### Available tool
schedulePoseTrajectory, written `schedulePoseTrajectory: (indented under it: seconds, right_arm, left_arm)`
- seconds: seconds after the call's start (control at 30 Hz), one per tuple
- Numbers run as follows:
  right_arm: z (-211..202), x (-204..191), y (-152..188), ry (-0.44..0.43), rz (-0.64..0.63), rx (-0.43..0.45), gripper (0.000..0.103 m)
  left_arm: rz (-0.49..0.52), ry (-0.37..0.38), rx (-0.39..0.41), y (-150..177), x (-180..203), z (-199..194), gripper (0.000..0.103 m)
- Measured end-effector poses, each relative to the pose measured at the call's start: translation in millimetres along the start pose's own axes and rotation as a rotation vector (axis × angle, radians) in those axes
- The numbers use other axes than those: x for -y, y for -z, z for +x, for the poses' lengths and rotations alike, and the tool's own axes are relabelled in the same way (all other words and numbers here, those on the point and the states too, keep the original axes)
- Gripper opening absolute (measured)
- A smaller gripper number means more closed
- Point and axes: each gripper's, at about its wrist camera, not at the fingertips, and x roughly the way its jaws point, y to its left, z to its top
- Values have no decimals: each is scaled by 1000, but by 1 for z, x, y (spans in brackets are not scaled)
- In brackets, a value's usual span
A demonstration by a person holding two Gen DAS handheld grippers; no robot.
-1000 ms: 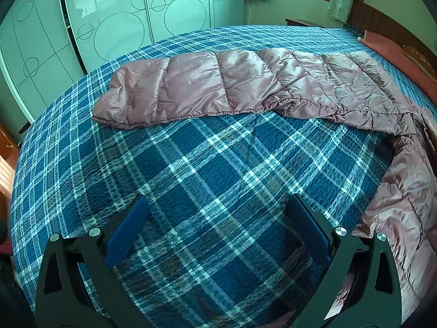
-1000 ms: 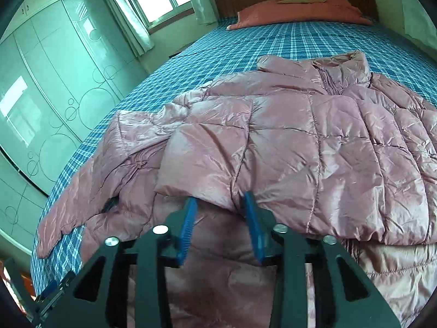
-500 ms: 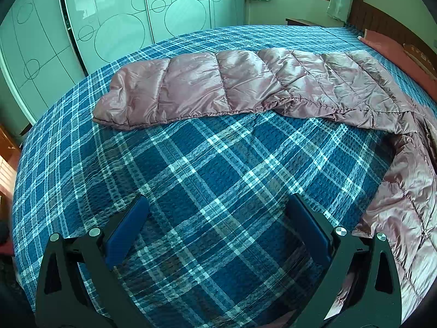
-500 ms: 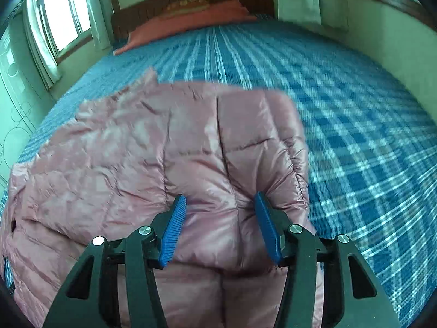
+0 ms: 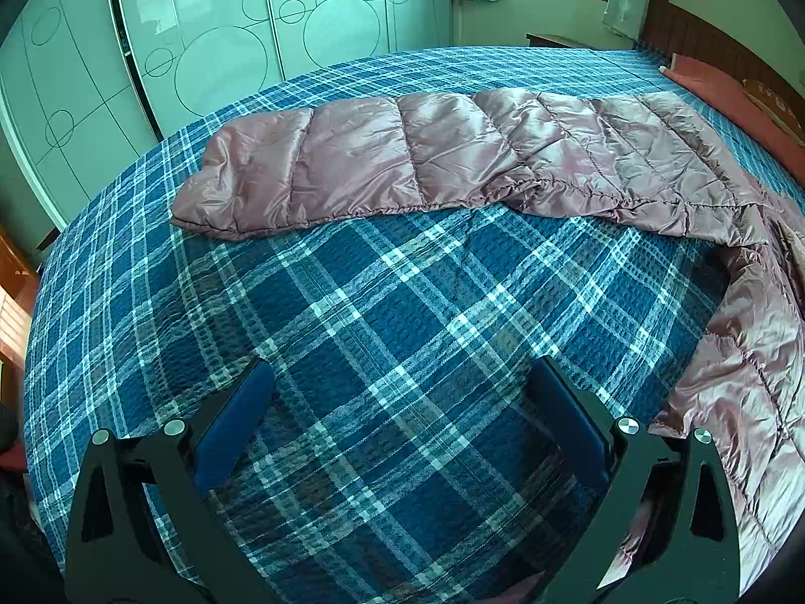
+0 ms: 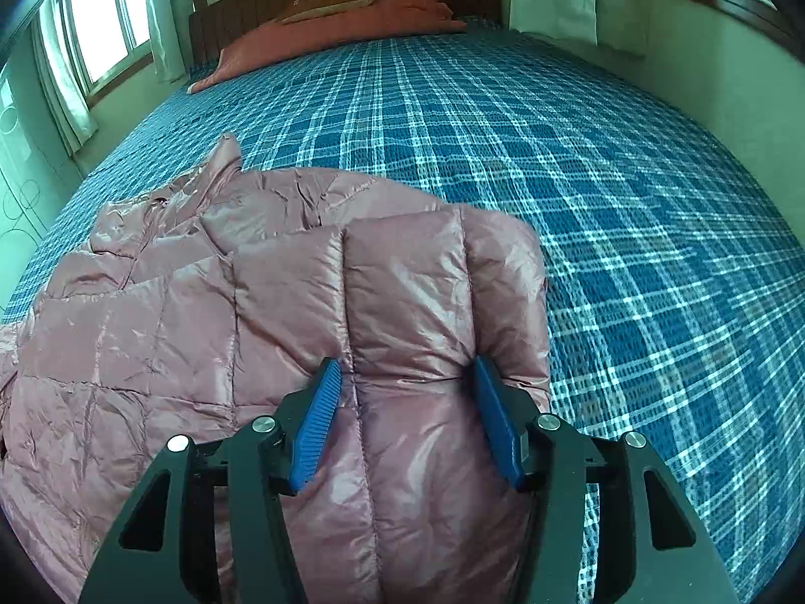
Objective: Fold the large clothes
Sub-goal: 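Lift the held sleeve with the right gripper and fold it across the jacket body, then lower the sleeve onto the jacket and open the right gripper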
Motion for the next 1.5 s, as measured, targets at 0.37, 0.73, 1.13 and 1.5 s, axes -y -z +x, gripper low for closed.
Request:
schedulePoseTrajectory:
  seconds: [0.37,0.73,1.13,1.5]
  right_arm:
    - [-15,-33,15,-1,-49,58,78]
    - [-7,-61,69,-20,-106,13,78]
    - [-57,-51,83,-29,-49,72,78]
    - [-14,-56,83,34,-63,43,80]
  left_arm:
    - [0,-1,1,0,1,1,101]
    - [-2,2,1,2,1,0,101]
    - [-3,3,3,3,1,-1,101]
    - [-25,40,-20,-2,-10,4,101]
